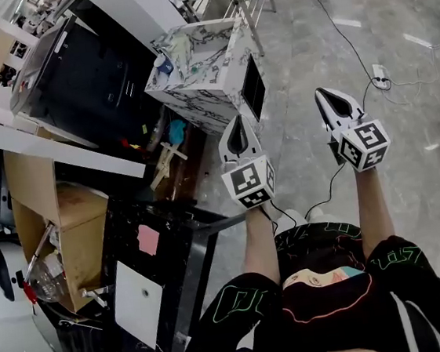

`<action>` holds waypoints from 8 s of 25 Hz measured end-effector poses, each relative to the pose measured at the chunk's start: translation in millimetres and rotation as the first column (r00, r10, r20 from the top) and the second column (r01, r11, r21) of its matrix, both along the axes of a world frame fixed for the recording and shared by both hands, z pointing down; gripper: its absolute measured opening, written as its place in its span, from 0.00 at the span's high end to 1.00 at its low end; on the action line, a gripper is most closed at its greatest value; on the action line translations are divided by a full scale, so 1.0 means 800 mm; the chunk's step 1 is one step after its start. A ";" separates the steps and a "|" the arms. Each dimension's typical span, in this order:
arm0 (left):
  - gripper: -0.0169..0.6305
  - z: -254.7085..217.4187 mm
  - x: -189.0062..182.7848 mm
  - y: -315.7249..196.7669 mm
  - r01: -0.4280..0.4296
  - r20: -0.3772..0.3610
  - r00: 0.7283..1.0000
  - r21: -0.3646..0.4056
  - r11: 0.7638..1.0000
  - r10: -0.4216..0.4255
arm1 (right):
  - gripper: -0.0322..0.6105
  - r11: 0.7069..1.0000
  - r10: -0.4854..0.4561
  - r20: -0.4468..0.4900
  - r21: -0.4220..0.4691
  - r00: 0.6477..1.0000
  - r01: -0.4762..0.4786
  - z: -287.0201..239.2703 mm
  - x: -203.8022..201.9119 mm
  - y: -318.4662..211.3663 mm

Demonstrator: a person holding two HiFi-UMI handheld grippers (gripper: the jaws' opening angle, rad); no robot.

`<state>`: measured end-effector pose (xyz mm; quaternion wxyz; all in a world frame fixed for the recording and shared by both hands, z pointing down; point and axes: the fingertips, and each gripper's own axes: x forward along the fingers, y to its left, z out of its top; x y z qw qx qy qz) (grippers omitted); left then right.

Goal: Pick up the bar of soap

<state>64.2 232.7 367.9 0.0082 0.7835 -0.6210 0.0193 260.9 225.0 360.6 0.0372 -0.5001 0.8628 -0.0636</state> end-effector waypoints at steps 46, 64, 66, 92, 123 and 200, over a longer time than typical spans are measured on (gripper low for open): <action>0.96 -0.013 0.048 -0.196 -0.055 0.003 0.998 0.036 0.998 0.055 | 0.94 0.995 0.095 0.029 0.024 0.995 -0.096 -0.009 0.094 -0.158; 0.96 0.087 -0.114 -0.406 0.065 -0.068 0.995 -0.157 0.985 -0.076 | 0.94 0.988 -0.082 -0.007 -0.131 0.997 0.080 0.060 -0.099 -0.413; 0.96 0.091 -0.145 -0.426 0.101 -0.076 0.990 -0.167 0.981 -0.115 | 0.94 0.984 -0.123 -0.011 -0.134 0.992 0.121 0.059 -0.133 -0.442; 0.96 0.043 -0.274 -0.556 0.248 -0.042 0.967 -0.060 0.967 -0.251 | 0.94 0.967 -0.249 0.065 -0.030 0.966 0.251 0.018 -0.258 -0.621; 0.96 0.135 -0.365 -0.656 0.623 0.057 0.773 -0.255 0.740 -0.631 | 0.94 0.715 -0.685 0.065 -0.127 0.725 0.687 0.104 -0.470 -0.885; 0.96 0.185 -0.375 -0.600 0.763 0.006 0.584 -0.346 0.546 -0.812 | 0.66 0.227 -0.631 -0.750 -0.423 -0.198 0.877 0.303 -0.677 -0.855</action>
